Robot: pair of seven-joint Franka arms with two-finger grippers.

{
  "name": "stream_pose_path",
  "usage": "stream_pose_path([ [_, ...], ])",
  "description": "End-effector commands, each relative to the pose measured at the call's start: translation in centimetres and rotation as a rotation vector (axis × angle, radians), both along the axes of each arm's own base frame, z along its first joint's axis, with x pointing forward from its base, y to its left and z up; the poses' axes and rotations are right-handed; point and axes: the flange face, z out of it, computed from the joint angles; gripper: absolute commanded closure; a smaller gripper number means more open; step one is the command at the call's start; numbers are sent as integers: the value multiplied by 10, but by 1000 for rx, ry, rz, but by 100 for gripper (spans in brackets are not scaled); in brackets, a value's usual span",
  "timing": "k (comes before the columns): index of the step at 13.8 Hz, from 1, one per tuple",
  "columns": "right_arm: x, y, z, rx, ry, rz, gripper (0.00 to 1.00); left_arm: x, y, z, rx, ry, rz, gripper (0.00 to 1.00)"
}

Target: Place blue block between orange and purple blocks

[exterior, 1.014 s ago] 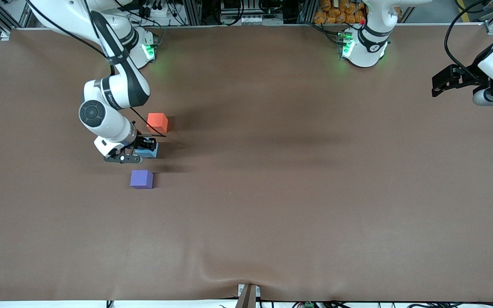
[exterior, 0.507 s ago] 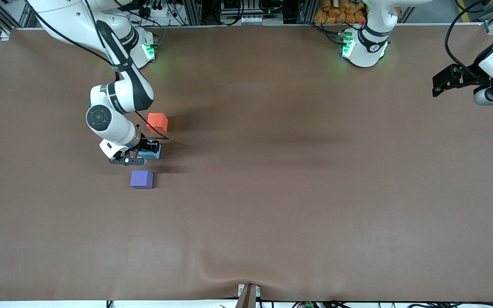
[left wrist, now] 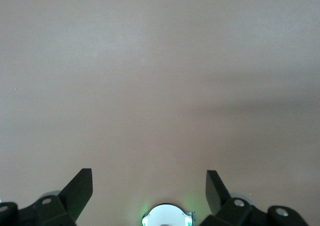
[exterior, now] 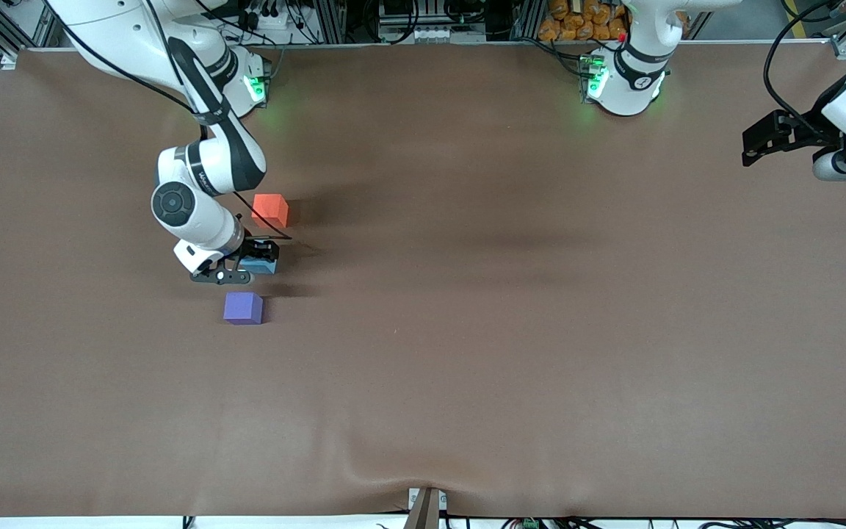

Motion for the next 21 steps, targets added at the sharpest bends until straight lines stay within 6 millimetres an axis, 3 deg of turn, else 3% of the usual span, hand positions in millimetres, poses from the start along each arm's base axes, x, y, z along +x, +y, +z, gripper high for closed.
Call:
stream_pose_path([
  [1, 32, 5, 70, 16, 45, 6, 0, -3, 1, 5, -20, 5, -28, 0],
  [2, 49, 3, 98, 23, 81, -12, 0, -1, 1, 4, -21, 2, -28, 0],
  [4, 84, 13, 180, 91, 77, -28, 0, -1, 2, 5, -14, -3, -35, 0],
  [6, 116, 17, 269, 114, -40, 0, 0, -2, 3, 6, -10, -3, -38, 0],
  [8, 125, -23, 340, 108, -36, 26, 0, -2, 2, 6, -11, -3, -41, 0],
  [10, 121, -55, 388, 124, -46, 31, 0, -2, 2, 6, -11, -3, -39, 0],
  [13, 94, -66, 432, 126, -38, 48, 0, 2, 3, 4, -21, -11, -36, 0],
  [16, 70, -110, 461, 50, -86, 140, 0, 4, 4, 6, -12, -33, -37, 0],
  [17, 56, -115, 465, 46, -88, 130, 0, 5, 4, 6, -11, -33, -37, 0],
  [21, 21, -121, 438, 33, -129, 115, 0, 5, 2, 4, -14, -28, -101, 0],
])
